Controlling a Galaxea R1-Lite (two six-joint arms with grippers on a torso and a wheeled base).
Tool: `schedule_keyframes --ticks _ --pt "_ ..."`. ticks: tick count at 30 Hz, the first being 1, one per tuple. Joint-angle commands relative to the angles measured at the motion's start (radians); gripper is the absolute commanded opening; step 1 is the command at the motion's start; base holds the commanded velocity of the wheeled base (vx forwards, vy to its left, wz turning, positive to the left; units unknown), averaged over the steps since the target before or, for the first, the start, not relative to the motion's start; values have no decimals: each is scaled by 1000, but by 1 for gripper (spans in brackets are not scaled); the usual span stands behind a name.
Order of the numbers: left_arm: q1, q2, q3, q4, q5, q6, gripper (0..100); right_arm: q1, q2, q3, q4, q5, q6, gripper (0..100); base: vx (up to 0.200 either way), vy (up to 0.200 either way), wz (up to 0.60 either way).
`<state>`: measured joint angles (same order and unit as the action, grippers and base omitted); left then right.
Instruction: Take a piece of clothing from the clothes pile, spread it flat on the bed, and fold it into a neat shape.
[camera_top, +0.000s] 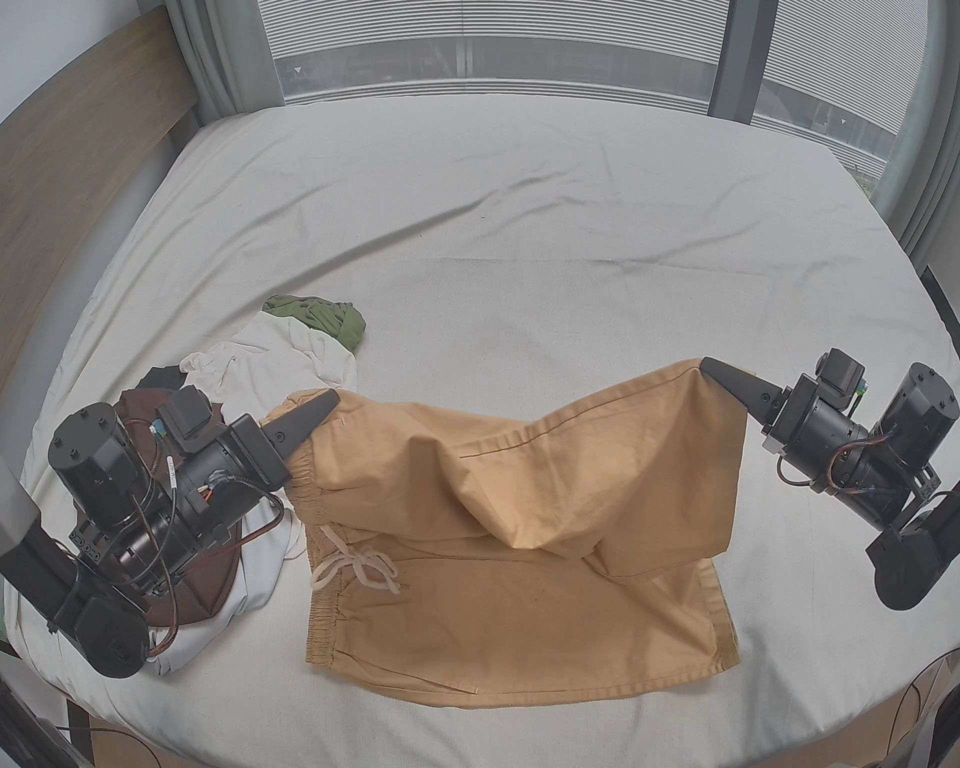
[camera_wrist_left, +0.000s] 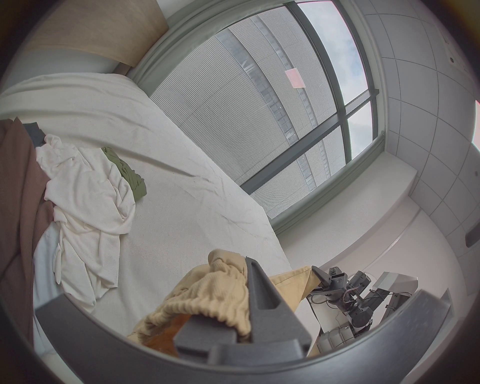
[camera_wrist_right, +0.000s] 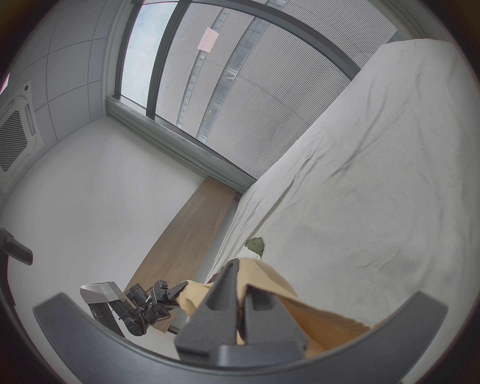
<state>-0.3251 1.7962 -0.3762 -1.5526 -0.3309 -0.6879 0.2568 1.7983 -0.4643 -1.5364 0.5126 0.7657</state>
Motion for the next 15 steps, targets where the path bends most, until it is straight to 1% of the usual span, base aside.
schedule_keyframes --ticks 1,6,8,11,15 --pt "21 -4 -3 -1 -2 1 0 -27 -5 -7 -1 14 1 0 0 0 0" --pt "44 2 -27 -1 0 1 0 -60 -11 -20 -1 21 27 0 0 0 0" --pt "51 2 -30 -1 1 1 0 -68 -14 -22 -1 23 30 0 0 0 0" --pt "60 2 -41 -1 1 -1 0 -87 -16 -27 -1 43 33 0 0 0 0" --pt "69 0 -49 -1 1 -1 0 -102 -22 -30 -1 43 35 0 0 0 0"
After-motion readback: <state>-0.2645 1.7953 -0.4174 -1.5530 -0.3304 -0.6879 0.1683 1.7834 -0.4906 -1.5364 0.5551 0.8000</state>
